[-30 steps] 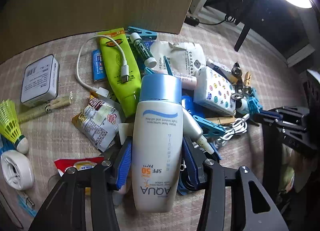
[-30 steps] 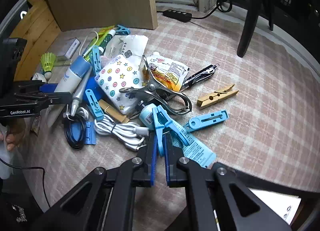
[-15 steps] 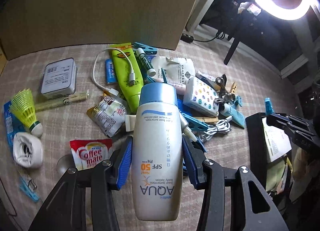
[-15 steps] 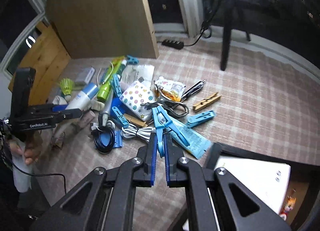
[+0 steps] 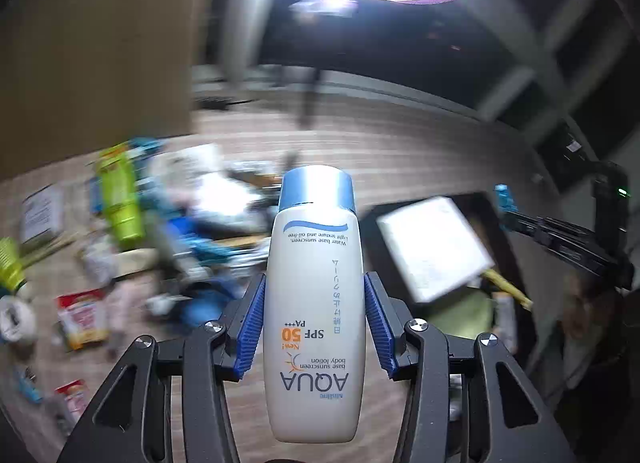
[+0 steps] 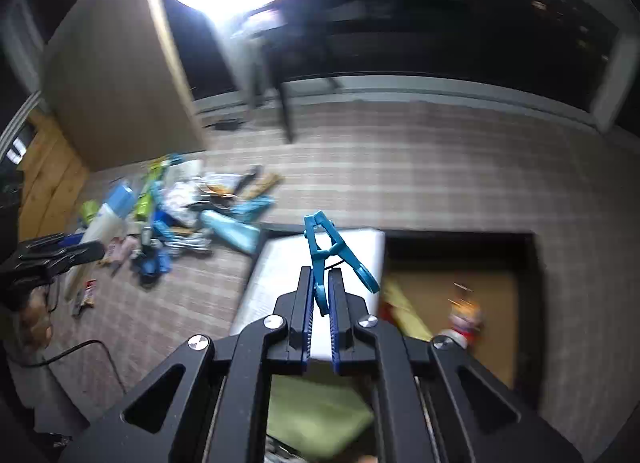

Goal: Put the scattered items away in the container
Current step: 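Carry the sunscreen bottle into the tray with the left gripper while the right gripper drops the clip in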

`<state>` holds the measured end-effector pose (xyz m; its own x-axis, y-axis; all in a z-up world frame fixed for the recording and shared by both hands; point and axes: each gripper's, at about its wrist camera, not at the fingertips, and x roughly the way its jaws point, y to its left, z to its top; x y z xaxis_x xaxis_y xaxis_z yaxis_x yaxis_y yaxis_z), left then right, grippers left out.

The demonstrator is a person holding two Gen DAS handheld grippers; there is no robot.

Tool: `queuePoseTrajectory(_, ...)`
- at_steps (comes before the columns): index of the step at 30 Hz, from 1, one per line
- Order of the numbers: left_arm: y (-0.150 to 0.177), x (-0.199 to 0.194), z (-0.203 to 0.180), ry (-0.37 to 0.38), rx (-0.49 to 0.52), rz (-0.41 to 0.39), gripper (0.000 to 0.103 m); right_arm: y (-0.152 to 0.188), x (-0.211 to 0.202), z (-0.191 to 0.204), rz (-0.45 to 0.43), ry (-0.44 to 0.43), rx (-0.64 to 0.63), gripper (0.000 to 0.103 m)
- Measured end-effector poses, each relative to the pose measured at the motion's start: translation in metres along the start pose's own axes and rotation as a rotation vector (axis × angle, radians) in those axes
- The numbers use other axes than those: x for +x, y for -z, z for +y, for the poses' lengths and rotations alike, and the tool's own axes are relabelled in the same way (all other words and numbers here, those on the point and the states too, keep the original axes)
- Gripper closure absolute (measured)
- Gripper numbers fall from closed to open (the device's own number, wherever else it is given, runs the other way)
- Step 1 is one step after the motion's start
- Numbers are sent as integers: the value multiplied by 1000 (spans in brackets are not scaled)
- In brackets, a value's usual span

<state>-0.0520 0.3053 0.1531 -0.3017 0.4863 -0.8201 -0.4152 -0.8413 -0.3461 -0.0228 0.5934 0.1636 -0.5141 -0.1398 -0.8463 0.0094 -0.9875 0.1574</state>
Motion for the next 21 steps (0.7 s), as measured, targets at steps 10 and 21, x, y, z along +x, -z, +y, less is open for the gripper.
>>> queuePoseTrajectory(10, 9, 29, -136, 181, 191, 62, 26, 46, -35, -69, 12, 171, 121, 34)
queuePoseTrajectory(21, 24, 30, -117, 95, 158, 58, 33, 58, -42, -51, -34, 132, 137, 34)
